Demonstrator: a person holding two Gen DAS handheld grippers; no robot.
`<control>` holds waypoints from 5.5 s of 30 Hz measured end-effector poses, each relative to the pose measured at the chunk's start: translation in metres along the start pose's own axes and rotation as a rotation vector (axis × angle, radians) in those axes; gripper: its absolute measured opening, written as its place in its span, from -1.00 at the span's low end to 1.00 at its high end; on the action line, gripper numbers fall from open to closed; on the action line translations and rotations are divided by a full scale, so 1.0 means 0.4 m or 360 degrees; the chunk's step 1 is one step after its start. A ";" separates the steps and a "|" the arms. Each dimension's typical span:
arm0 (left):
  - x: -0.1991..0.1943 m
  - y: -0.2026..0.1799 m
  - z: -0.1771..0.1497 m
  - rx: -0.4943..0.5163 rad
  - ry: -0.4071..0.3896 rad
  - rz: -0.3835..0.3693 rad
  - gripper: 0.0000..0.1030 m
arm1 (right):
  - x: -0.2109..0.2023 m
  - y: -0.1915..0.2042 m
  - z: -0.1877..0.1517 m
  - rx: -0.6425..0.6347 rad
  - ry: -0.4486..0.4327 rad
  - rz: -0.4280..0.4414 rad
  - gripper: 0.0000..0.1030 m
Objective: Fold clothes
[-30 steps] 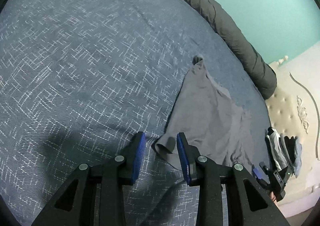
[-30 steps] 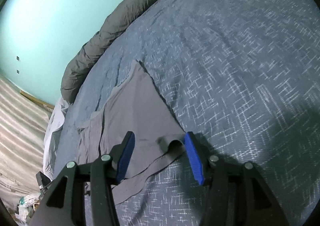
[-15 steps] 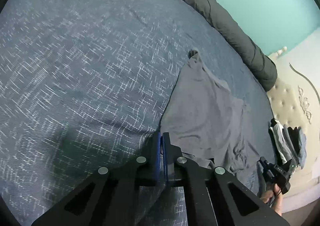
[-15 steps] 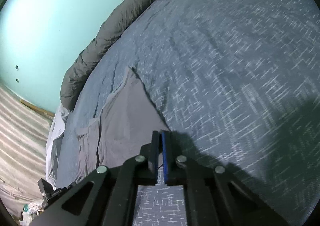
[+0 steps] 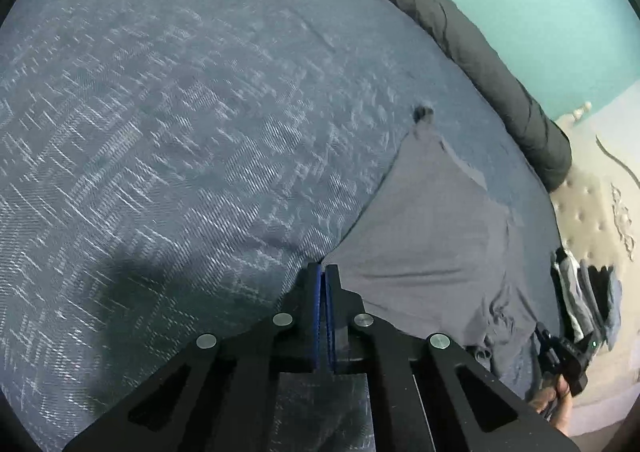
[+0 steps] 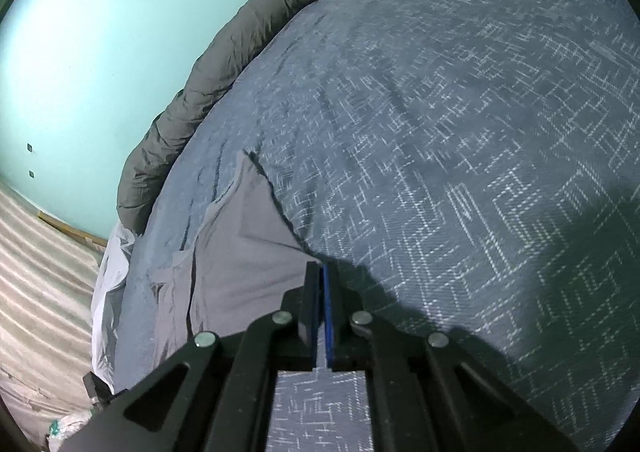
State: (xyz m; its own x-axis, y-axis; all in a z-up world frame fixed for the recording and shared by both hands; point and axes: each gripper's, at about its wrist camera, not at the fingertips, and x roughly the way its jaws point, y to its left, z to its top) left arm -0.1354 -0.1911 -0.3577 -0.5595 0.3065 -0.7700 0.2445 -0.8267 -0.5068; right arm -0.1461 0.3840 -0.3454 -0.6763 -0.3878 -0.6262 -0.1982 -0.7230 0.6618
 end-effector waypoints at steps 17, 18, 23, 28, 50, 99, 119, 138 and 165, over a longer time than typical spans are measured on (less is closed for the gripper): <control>0.037 -0.033 0.003 0.0105 0.0013 0.0115 -0.95 | 0.031 0.010 -0.001 -0.0028 0.0069 -0.0104 -0.96; 0.040 -0.035 0.004 0.0104 0.0015 0.0116 -0.94 | 0.029 0.013 0.001 -0.0035 0.0063 -0.0118 -0.95; 0.002 -0.041 0.016 0.0066 -0.0082 0.0207 -0.53 | -0.012 0.026 0.015 -0.0041 -0.0046 -0.0177 -0.58; -0.024 -0.095 0.031 0.0157 -0.0193 0.0211 -0.38 | -0.039 0.045 0.026 -0.0064 -0.0149 -0.0138 -0.36; 0.266 -0.315 0.315 0.0258 -0.0060 0.0052 -0.27 | 0.034 0.087 0.048 -0.0136 -0.0116 -0.0037 -0.36; 0.147 -0.170 0.166 0.0493 0.0191 0.0214 -0.15 | 0.024 0.058 0.054 -0.0048 -0.0056 0.0043 -0.36; 0.066 -0.110 0.137 0.0444 0.0179 0.0198 -0.99 | 0.029 0.059 0.053 -0.0047 -0.0029 0.0057 -0.36; 0.022 -0.034 0.074 0.0351 0.0211 0.0175 -0.97 | 0.050 0.069 0.019 -0.0080 0.0106 -0.0024 -0.02; -0.163 0.012 -0.003 0.0279 0.0041 0.0218 -0.56 | 0.003 0.098 -0.007 -0.0128 0.0075 -0.0044 -0.82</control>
State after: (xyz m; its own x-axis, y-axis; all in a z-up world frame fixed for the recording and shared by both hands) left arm -0.0969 -0.2145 -0.3105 -0.5096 0.1959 -0.8378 0.1741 -0.9301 -0.3234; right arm -0.1526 0.3536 -0.3215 -0.6367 -0.3925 -0.6637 -0.1571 -0.7766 0.6101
